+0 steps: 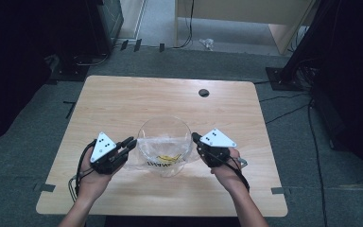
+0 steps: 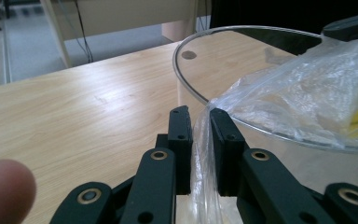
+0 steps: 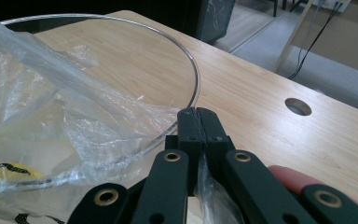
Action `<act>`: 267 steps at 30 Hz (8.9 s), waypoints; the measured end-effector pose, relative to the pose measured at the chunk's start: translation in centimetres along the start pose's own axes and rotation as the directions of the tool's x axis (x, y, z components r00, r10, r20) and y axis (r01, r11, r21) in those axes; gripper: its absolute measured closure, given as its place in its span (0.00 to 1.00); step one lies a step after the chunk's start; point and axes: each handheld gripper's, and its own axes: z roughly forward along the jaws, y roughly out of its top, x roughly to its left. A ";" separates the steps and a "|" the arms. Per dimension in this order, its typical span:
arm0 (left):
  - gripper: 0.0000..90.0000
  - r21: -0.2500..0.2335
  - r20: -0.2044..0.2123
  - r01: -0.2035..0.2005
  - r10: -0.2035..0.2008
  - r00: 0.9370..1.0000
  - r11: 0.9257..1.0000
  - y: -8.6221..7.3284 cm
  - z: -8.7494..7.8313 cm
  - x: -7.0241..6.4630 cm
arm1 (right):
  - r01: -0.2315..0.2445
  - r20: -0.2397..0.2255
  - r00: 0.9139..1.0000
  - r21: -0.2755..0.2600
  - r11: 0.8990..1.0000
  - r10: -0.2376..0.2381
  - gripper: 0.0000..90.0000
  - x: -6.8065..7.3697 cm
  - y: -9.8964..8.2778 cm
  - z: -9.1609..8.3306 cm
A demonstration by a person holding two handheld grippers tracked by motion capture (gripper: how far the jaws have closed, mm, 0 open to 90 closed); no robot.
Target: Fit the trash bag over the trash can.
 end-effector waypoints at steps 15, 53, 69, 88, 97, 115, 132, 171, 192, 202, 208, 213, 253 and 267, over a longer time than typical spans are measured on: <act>0.93 -0.006 -0.034 -0.016 0.016 0.999 1.000 1.6 1.5 0.7 | -0.027 0.007 1.000 -0.017 0.999 0.027 1.00 -1.2 1.2 -0.7; 0.98 0.324 -0.065 0.210 -0.200 0.978 0.922 -4.7 10.7 1.8 | -0.233 -0.031 0.969 0.228 0.945 0.246 0.99 -3.0 -4.8 9.3; 0.64 0.246 -0.157 0.246 -0.212 0.965 0.938 -6.2 9.9 2.6 | -0.312 0.015 0.948 0.238 0.920 0.318 0.80 -4.4 -8.1 10.1; 0.46 0.080 -0.064 0.199 -0.194 0.979 0.977 -5.5 2.3 1.0 | -0.265 -0.090 0.959 0.060 0.962 0.270 0.61 -4.8 -5.9 2.0; 0.44 0.107 0.018 0.137 -0.140 0.990 0.985 -7.4 1.8 -0.7 | -0.184 -0.243 0.950 0.077 0.980 0.198 0.47 -2.4 -8.1 1.0; 0.97 0.171 0.192 -0.006 -0.028 0.981 0.985 -7.9 3.7 -1.1 | 0.011 -0.318 0.948 0.044 0.999 0.003 0.85 0.2 -8.9 2.6; 1.00 0.307 0.078 0.098 -0.128 0.989 0.947 -9.3 3.5 1.5 | 0.012 -0.238 0.970 0.254 0.967 0.050 1.00 0.3 -10.7 4.0; 0.00 0.287 -0.317 0.279 -0.184 0.930 0.917 -11.5 -3.0 9.7 | -0.124 -0.125 0.985 -0.006 0.992 0.122 1.00 -4.0 -4.9 -0.7; 0.00 0.325 -0.393 0.268 -0.128 0.911 0.907 -11.9 -3.4 10.7 | -0.021 -0.241 0.971 -0.068 0.997 0.004 1.00 -4.0 2.6 -1.1; 0.00 0.324 -0.392 0.267 -0.128 0.911 0.907 -11.9 -3.4 10.7 | 0.171 -0.387 0.905 -0.044 0.984 -0.175 1.00 -1.1 6.9 2.6; 0.00 0.326 -0.389 0.265 -0.127 0.912 0.907 -11.9 -3.4 10.7 | 0.363 -0.480 0.817 0.001 0.932 -0.318 1.00 1.1 8.4 5.3; 0.00 0.326 -0.387 0.263 -0.126 0.913 0.908 -11.9 -3.4 10.7 | 0.510 -0.544 0.739 0.067 0.858 -0.397 1.00 2.8 9.1 7.5; 0.00 0.331 -0.370 0.247 -0.116 0.922 0.911 -11.9 -3.2 10.7 | 0.874 -0.880 0.285 0.075 0.481 -0.380 1.00 9.1 6.1 16.9; 0.00 0.331 -0.370 0.247 -0.116 0.922 0.911 -11.9 -3.2 10.7 | 0.871 -0.885 0.291 0.086 0.484 -0.365 0.98 8.8 5.1 17.9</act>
